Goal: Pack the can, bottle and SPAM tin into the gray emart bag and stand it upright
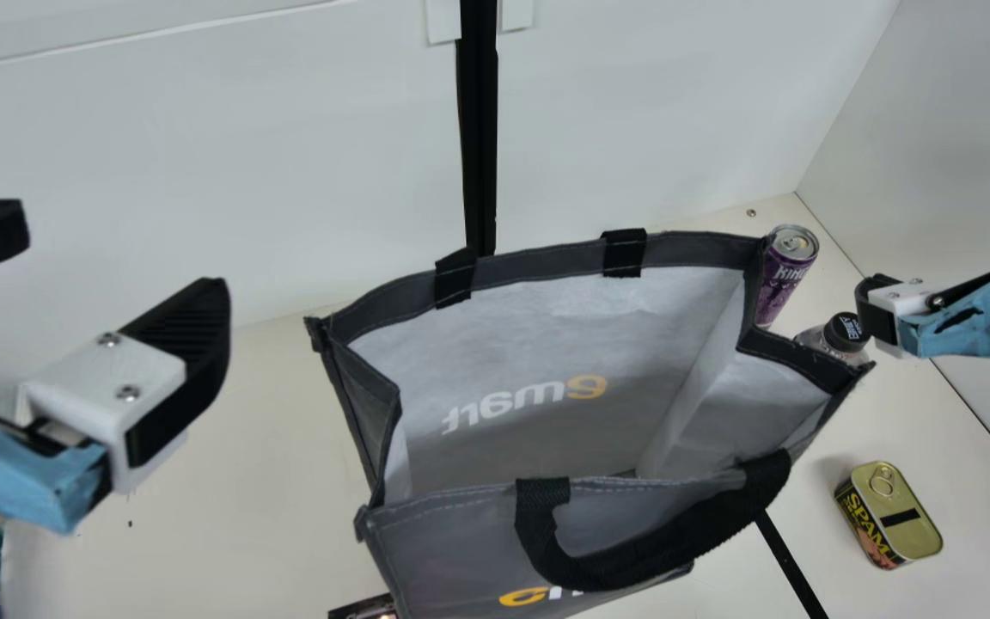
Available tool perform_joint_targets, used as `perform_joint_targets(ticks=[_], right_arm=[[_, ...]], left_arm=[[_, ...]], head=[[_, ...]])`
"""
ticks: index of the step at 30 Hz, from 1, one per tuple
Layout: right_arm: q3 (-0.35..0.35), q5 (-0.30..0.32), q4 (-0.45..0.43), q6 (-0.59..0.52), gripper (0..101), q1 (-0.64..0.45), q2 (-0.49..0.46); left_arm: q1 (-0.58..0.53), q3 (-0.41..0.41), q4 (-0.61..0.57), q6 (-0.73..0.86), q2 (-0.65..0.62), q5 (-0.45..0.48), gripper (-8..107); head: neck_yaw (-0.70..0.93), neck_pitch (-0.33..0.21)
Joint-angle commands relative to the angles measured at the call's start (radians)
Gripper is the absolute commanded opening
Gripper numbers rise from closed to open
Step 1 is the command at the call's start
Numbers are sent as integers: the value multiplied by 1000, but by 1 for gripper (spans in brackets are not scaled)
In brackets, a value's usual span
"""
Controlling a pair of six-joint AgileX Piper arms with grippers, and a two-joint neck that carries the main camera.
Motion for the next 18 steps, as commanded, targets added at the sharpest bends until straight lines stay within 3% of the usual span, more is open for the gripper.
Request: perform_joint_targets(ticks=[1, 18], right_arm=[[0, 0, 0, 0, 95, 0, 0], [0, 0, 1, 0, 95, 0, 0]], left_arm=[[-16, -24, -8, 5, 11, 3, 90], [-151, -151, -60, 82, 113, 19, 90]], head=[[-1, -23], [-1, -23]])
